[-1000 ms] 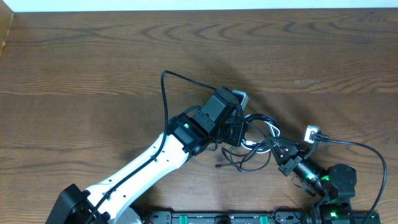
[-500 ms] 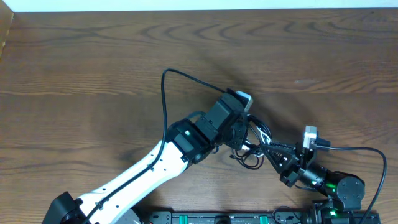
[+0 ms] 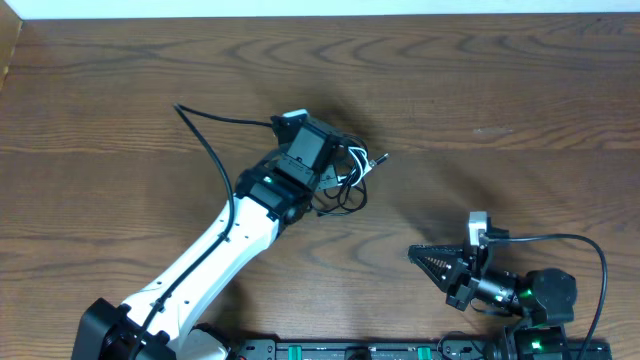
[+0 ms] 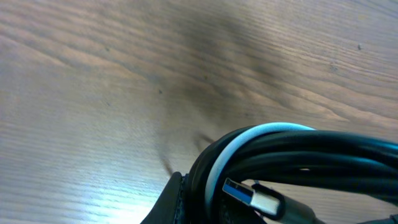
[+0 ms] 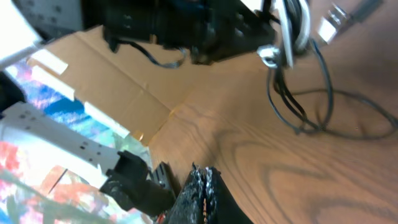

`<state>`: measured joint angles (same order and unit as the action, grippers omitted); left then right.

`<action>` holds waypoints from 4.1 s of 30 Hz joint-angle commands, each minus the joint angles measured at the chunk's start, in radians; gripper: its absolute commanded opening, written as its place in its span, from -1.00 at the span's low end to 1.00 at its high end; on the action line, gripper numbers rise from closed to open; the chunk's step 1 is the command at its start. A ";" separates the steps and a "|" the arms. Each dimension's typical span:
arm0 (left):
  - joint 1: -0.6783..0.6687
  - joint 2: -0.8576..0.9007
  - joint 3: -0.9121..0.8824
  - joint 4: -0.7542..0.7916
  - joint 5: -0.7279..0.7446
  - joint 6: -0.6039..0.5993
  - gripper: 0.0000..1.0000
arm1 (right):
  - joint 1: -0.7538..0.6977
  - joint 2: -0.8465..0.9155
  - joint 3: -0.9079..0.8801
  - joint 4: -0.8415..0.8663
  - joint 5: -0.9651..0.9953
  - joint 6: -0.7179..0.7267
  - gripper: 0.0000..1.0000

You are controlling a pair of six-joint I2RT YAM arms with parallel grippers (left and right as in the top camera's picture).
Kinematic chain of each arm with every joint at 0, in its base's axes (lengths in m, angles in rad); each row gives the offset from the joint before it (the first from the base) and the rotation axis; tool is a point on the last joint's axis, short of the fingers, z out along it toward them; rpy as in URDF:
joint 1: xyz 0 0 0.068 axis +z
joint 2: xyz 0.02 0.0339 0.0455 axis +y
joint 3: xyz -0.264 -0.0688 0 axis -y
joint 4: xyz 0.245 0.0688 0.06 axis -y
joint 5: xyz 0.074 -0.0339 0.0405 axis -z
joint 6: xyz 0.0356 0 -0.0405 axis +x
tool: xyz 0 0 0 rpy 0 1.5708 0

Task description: Untangle cables

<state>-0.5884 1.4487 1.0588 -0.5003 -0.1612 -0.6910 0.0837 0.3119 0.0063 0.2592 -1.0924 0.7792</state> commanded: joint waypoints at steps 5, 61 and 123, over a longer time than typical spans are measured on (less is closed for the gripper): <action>-0.022 -0.005 -0.008 0.008 0.264 0.188 -0.85 | 0.003 -0.004 -0.001 -0.053 0.092 -0.032 -0.46; -0.065 -0.005 -0.007 -0.014 0.622 -0.101 -0.85 | 0.003 0.022 -0.001 -0.308 0.743 0.084 -0.97; -0.244 -0.005 -0.008 0.035 0.440 -0.935 -0.85 | 0.130 0.120 -0.001 0.014 0.414 -0.085 0.37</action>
<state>-0.8047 1.4487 1.0546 -0.4725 0.2882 -1.6493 0.1905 0.4320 0.0067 0.2714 -0.7254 0.7185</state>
